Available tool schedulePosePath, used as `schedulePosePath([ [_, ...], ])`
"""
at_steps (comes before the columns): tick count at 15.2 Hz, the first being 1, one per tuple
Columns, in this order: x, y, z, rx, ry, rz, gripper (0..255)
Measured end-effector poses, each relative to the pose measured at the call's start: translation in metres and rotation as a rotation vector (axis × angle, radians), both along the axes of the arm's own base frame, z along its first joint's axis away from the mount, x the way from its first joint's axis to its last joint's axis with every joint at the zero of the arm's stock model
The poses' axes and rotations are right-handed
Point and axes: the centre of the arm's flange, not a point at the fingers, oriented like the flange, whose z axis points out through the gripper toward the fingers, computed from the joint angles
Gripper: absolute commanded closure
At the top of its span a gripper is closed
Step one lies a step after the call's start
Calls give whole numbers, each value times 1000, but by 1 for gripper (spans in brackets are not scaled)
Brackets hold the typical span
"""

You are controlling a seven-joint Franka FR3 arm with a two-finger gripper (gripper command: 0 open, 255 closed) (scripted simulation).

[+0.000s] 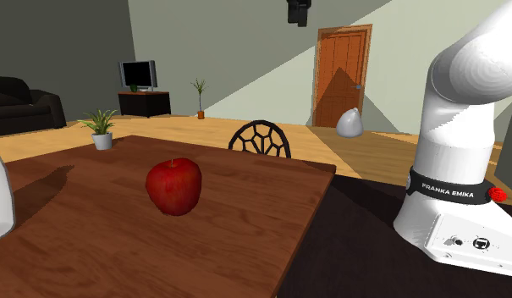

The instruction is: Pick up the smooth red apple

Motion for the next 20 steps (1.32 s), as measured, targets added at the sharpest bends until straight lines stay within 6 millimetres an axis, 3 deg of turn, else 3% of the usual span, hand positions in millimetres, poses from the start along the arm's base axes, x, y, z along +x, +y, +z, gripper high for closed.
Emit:
schedulePosePath([
  [4,18,14,-16,1,13,39,0],
  [12,82,81,-71,5,61,186,0],
  [20,128,154,-130,8,108,335,0],
])
